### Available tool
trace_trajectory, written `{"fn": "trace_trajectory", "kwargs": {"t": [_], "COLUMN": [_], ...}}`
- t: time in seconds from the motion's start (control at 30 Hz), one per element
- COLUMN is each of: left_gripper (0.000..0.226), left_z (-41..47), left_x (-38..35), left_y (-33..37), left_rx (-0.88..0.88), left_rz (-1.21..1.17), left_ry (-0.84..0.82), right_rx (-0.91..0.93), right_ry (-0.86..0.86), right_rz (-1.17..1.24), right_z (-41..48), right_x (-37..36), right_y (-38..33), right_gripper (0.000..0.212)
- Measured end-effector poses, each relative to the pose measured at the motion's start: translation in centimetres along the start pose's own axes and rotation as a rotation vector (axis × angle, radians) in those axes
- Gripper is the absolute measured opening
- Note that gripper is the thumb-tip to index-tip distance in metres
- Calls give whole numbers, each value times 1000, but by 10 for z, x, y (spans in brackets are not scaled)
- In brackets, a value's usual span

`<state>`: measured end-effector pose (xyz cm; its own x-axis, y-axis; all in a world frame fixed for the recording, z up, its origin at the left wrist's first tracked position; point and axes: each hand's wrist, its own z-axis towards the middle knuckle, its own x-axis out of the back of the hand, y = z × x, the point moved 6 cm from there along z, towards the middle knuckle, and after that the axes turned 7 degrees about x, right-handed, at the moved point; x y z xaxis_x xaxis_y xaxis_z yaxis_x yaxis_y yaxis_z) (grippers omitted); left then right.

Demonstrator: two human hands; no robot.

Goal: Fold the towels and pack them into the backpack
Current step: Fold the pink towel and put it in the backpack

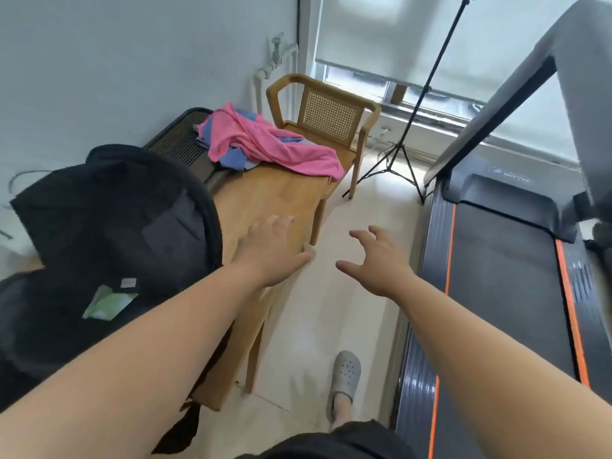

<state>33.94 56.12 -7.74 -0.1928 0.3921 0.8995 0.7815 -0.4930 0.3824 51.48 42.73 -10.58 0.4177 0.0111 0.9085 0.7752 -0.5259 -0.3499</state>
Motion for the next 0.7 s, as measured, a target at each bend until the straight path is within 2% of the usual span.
{"fn": "trace_trajectory", "kwargs": {"t": [0.1,0.4,0.7], "left_gripper": [89,99,86], "left_z": [64,195,323], "left_x": [-7,-2,2], "left_y": [5,4,-15], "left_rx": [92,323,335], "left_rz": [20,19,-3], "left_ry": [9,11,65], "right_rx": [63,219,352], "right_ry": [-17,-156,-280], "right_rz": [61,2,-104], "right_z": [68,234,369], "right_x": [16,62,68], "right_y": [20,49,35], "right_gripper": [80,78,79]}}
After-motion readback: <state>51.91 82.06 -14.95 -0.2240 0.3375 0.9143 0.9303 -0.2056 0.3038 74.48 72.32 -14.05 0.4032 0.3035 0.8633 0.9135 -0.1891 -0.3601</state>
